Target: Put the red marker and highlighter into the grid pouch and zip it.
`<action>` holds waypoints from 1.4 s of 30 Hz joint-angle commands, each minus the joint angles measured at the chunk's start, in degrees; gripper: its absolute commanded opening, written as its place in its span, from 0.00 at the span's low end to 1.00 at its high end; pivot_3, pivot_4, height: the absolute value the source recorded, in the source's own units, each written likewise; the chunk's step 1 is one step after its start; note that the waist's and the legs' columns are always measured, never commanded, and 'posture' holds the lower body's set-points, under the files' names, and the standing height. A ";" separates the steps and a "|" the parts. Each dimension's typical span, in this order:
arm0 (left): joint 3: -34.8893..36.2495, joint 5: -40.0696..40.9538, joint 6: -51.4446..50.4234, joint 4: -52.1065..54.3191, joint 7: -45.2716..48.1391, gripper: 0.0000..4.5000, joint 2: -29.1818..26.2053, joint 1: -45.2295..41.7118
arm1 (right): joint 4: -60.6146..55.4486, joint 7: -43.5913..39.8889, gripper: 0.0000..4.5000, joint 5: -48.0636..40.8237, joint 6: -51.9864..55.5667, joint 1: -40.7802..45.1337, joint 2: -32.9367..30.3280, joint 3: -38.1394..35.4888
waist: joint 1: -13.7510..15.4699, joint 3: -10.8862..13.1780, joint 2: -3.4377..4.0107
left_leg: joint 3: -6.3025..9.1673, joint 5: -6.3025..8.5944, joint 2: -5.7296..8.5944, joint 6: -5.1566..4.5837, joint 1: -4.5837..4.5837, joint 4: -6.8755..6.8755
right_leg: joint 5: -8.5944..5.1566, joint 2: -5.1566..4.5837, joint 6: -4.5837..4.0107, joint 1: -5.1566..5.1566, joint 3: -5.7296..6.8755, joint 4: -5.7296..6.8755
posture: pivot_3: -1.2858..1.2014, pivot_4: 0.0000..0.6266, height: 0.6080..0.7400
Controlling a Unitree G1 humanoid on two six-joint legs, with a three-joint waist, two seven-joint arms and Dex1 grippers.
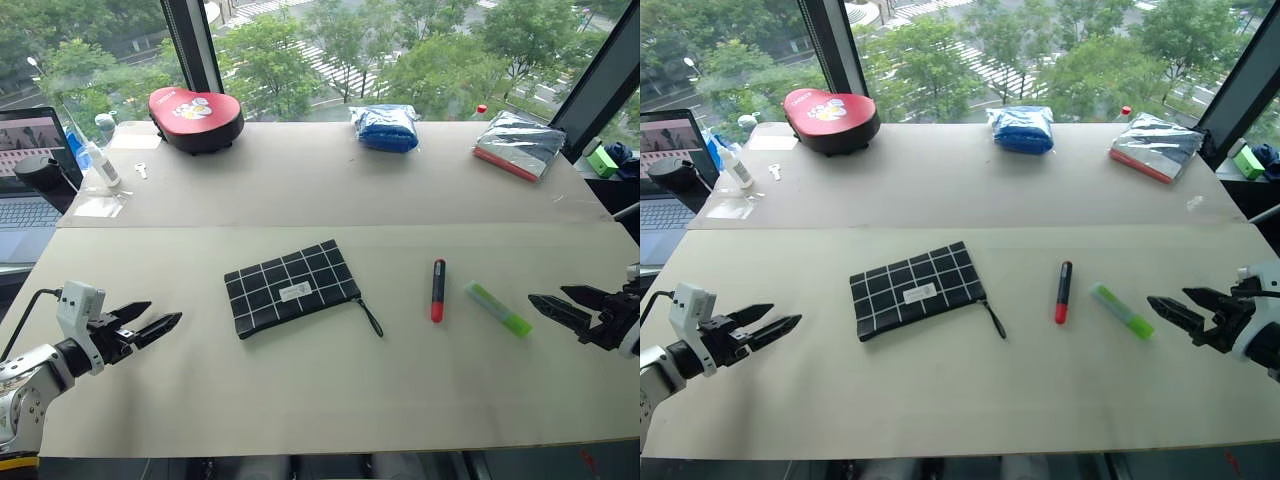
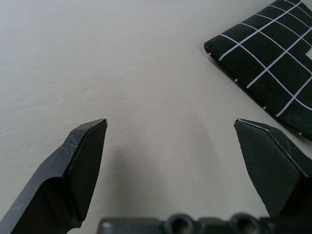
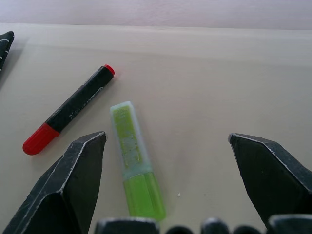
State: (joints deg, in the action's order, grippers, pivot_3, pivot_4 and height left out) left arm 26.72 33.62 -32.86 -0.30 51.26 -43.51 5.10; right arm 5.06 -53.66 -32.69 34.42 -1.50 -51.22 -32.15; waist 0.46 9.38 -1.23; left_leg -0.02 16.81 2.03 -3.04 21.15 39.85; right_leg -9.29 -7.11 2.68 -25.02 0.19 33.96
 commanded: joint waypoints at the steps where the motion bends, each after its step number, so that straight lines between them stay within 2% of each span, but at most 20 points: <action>1: 1.20 0.40 1.22 1.79 -1.00 1.00 0.41 -0.95 | -0.64 0.19 0.99 0.11 -1.07 1.27 -0.57 -0.43 | 0.00 0.00 0.00 | 0.00 0.00 0.00 0.00 0.00 0.00 | 0.00 0.00 0.00 0.00 0.00 0.00 | 0.52 0.24 1.00; 4: 2.54 2.98 2.02 1.60 -0.18 1.00 1.75 -2.89 | -0.92 0.27 0.99 0.16 -0.64 2.40 -0.51 0.84 | 0.00 0.00 0.00 | 0.00 0.00 0.00 0.00 0.00 0.01 | 0.00 0.00 0.00 0.00 -0.01 0.01 | 0.52 0.24 1.00; 7: 2.26 5.00 2.48 -1.79 6.37 1.00 0.12 -5.09 | -1.88 0.00 0.99 -0.55 -0.08 3.20 -0.30 1.58 | 0.07 0.00 -0.01 | 0.02 -0.02 0.00 0.03 0.00 0.02 | 0.01 0.00 -0.01 0.01 0.02 0.02 | 0.52 0.24 1.00; 10: -3.10 -5.35 18.26 -4.88 13.50 1.00 -3.51 -3.69 | -3.68 -0.53 0.83 -2.09 1.31 4.75 -0.10 2.83 | -0.08 -0.01 0.01 | -0.01 -0.01 0.03 0.02 0.00 0.00 | 0.01 0.00 -0.01 -0.02 0.02 0.02 | 0.52 0.24 1.00; 12: -5.68 -10.96 29.20 -8.41 16.47 1.00 -5.21 -3.60 | -5.27 -0.84 0.66 -3.68 2.77 6.28 0.42 3.59 | -0.37 -0.01 0.02 | -0.07 -0.01 0.02 0.02 -0.02 -0.04 | 0.01 0.01 -0.06 -0.02 0.01 -0.01 | 0.52 0.24 1.00; 15: -6.90 -14.78 42.08 -15.63 18.45 1.00 -5.70 -6.60 | -8.41 -0.70 0.44 -5.59 4.52 8.66 1.64 6.26 | -0.38 0.00 0.01 | -0.11 0.00 -0.02 0.01 -0.02 -0.04 | 0.00 -0.01 -0.08 -0.04 -0.04 -0.04 | 0.52 0.24 1.00; 19: -10.31 -21.97 59.16 -24.22 18.72 1.00 -7.18 -10.47 | -12.94 -0.06 0.13 -6.15 6.10 13.07 5.37 13.70 | -0.28 0.00 -0.01 | -0.07 0.00 -0.05 0.01 0.01 -0.02 | 0.02 0.00 -0.09 -0.07 0.02 -0.02 | 0.52 0.24 1.00; 21: -11.67 -24.04 65.25 -27.64 18.13 1.00 -7.54 -12.23 | -14.39 -0.08 0.02 -6.31 6.86 15.61 7.62 17.37 | -0.28 0.00 -0.01 | -0.07 0.00 -0.04 0.01 0.02 -0.01 | 0.03 -0.01 -0.10 -0.10 0.02 -0.01 | 0.52 0.24 1.00; 25: -14.23 -27.39 73.63 -31.88 16.04 1.00 -7.83 -14.85 | -15.65 -1.00 0.02 -4.29 6.51 21.11 11.56 25.75 | -0.35 0.00 0.00 | -0.07 0.00 0.02 0.01 0.06 -0.02 | 0.04 -0.10 -0.09 -0.19 0.04 0.01 | 0.52 0.24 1.00; 30: -16.66 -28.25 77.24 -32.03 14.37 1.00 -7.64 -16.21 | -14.19 0.19 0.02 -0.02 5.53 27.14 15.14 33.64 | -0.26 0.00 0.00 | 0.00 0.00 0.04 0.02 0.12 0.00 | 0.06 -0.24 -0.09 -0.23 0.40 0.04 | 0.52 0.24 1.00; 35: -20.24 -26.79 74.85 -23.78 13.14 1.00 -5.72 -17.25 | -10.92 -0.05 0.02 9.03 0.30 31.37 17.88 43.42 | -0.22 0.00 0.00 | 0.03 0.01 0.06 0.02 0.13 0.00 | 0.06 -0.25 -0.11 -0.23 0.57 0.07 | 0.52 0.24 1.00; 42: -23.03 -26.00 71.57 -19.09 12.99 1.00 -5.55 -18.32 | -5.72 1.13 0.02 16.00 -2.64 33.43 21.11 48.76 | -0.74 0.00 -0.01 | 0.01 0.00 0.11 0.03 0.17 0.00 | 0.07 -0.23 -0.09 -0.25 0.62 0.11 | 0.52 0.24 1.00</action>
State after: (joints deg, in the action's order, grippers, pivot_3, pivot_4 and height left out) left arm 3.55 6.32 39.54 -21.34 64.66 -48.65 -12.07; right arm -0.46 -52.56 -18.43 34.01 30.78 -30.38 15.74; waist -0.28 9.38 -1.24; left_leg -0.01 16.82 2.13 -3.01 21.32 39.85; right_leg -9.22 -7.33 2.59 -25.26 0.82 34.07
